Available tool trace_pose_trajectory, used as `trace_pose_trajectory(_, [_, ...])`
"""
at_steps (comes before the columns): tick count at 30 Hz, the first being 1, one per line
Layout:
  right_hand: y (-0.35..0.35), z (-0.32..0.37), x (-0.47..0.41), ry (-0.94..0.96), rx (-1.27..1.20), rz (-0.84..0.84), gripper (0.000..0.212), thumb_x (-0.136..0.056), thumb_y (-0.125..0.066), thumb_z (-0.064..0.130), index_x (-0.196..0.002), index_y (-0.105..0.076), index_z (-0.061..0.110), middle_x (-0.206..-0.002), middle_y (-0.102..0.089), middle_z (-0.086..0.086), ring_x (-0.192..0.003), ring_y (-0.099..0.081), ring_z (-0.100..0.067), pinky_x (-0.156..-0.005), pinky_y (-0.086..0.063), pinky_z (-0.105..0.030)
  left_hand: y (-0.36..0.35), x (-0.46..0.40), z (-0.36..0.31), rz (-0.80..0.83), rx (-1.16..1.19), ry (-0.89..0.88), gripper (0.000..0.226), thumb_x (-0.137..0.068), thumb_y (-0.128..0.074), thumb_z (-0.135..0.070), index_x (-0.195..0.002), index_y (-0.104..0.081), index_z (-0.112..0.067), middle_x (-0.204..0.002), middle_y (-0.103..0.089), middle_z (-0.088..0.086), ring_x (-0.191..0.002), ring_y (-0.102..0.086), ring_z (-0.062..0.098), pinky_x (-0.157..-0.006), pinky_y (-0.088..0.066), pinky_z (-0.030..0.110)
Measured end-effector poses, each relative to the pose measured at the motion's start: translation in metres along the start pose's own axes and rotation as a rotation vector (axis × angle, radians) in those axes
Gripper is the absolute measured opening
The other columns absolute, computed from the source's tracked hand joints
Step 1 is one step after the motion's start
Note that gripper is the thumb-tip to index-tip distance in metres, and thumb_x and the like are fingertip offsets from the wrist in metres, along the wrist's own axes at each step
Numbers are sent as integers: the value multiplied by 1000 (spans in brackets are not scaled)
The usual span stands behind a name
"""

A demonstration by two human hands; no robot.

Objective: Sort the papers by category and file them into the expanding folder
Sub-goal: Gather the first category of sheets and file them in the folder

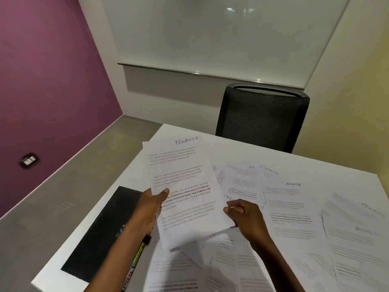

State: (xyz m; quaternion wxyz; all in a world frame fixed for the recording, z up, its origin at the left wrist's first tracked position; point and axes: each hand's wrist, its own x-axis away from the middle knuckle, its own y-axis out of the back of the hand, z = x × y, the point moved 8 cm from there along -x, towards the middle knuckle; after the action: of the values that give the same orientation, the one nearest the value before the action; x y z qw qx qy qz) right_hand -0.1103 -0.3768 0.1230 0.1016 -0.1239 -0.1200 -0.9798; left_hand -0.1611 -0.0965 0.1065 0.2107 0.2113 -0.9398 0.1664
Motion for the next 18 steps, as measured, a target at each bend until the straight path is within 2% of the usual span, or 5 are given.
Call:
trace_pose_trajectory(5, [9, -17, -3, -19, 3, -18, 5, -85, -70, 5, -81, -70, 4, -63, -68, 6, -59, -65, -7, -54, -52, -21, -11, -20, 14, 121, 21, 125, 37, -92, -64, -13, -130, -60, -14, -124, -68, 12, -113, -66, 35, -103, -45, 58])
trace_pose_trajectory(7, [12, -28, -11, -20, 40, -35, 10, -83, -71, 6, -73, -70, 8, -67, -68, 5, -61, -64, -10, -57, -56, -30, -20, -27, 20, 205, 75, 183, 45, -90, -67, -16, -134, -58, -13, -130, -64, 15, -119, -61, 38, -109, -36, 61])
trace_pose_trajectory(10, [14, -55, -20, -113, 9, -53, 6, -79, -75, 9, -76, -72, 13, -65, -66, 3, -60, -60, -6, -58, -56, -30, -33, -41, 29, 206, 113, 217, 45, -89, -65, -14, -134, -57, -11, -131, -63, 17, -121, -60, 38, -110, -35, 61])
trace_pose_trajectory(14, [18, -86, -41, -227, -33, -35, 6, -81, -76, 10, -86, -72, 9, -73, -71, -6, -65, -66, -15, -56, -57, -28, -46, -66, 40, 106, 60, 234, 31, -98, -53, -10, -128, -60, -6, -123, -67, 18, -108, -67, 35, -88, -56, 51])
trace_pose_trajectory(18, [45, -103, -90, -232, 109, -26, 4, -85, -68, 6, -84, -72, 5, -77, -74, -9, -65, -70, -22, -64, -60, -35, -69, -92, 48, 103, 77, 274, 32, -98, -51, -9, -129, -59, -6, -120, -69, 19, -100, -70, 33, -73, -61, 44])
